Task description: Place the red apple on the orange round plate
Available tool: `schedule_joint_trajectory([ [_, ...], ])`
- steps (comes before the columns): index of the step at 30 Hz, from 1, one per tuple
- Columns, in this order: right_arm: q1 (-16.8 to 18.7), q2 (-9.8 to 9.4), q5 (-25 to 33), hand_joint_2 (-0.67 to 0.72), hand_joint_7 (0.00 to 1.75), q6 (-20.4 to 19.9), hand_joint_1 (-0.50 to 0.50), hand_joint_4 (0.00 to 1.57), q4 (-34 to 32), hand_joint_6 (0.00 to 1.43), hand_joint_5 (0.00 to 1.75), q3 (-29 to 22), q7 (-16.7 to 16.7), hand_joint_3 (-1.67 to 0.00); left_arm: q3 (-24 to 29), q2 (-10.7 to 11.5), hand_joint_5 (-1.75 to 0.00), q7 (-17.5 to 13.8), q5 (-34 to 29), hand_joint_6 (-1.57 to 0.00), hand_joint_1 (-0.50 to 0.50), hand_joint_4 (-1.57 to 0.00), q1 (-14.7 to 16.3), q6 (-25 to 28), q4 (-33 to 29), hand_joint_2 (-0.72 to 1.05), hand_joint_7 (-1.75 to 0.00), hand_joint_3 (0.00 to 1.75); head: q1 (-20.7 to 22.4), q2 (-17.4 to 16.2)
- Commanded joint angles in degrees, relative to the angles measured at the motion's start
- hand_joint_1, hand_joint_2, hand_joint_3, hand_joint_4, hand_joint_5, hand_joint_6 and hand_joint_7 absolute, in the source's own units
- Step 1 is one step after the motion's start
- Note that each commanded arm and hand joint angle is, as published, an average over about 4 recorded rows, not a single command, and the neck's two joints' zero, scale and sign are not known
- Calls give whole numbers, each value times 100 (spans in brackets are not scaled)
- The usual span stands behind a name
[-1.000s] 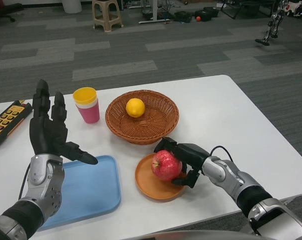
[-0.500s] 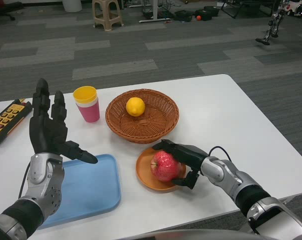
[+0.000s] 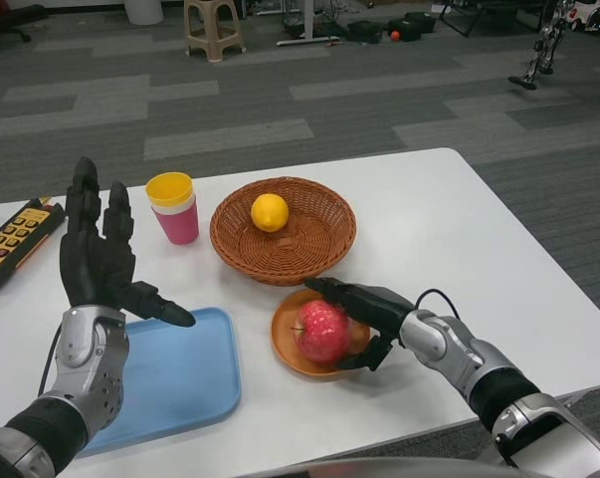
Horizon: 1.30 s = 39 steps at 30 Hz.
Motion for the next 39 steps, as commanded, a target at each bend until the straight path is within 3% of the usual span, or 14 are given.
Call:
schedule_joint_trajectory([
  [1, 61, -62, 11, -34, 0, 14, -42, 0, -123, 0, 0, -142, 6, -42, 14, 52, 0, 22, -39, 0, -50, 0, 74, -34, -27, -64, 0, 9, -2, -7],
  [12, 210, -102, 73, -2, 0, 14, -42, 0, -405, 0, 0, -542, 32, -6, 14, 52, 0, 22, -44, 0, -50, 0, 74, -34, -9, -64, 0, 9, -1, -21],
  [17, 254, -106, 292, 15, 0, -6, -42, 0, -444, 0, 0, -689, 34, -2, 14, 52, 0, 22, -48, 0, -50, 0, 69, -34, 2, -64, 0, 9, -2, -35],
  [24, 276, -120, 1206, 65, 0, -35, -47, 0, -326, 0, 0, -714, 32, 0, 10, 52, 0, 22, -48, 0, -50, 0, 65, -34, 13, -64, 0, 9, 3, -29],
  [27, 320, -124, 1723, 69, 0, -57, -48, 0, -308, 0, 0, -623, -58, 0, -1, 52, 0, 22, -48, 0, -50, 0, 43, -34, 20, -64, 0, 9, -3, -38],
  [31, 342, -93, 2841, 72, 0, -272, -46, 0, -286, 0, 0, -309, -399, 0, -21, 56, 0, 22, -48, 0, -50, 0, 21, -34, 22, -64, 0, 9, -4, -40],
  [39, 315, 47, 3698, 72, 0, -756, -46, 0, -616, 0, 0, -300, -948, 0, -21, 52, 0, 22, -48, 0, -50, 0, 8, -34, 22, -64, 0, 9, 32, 354],
])
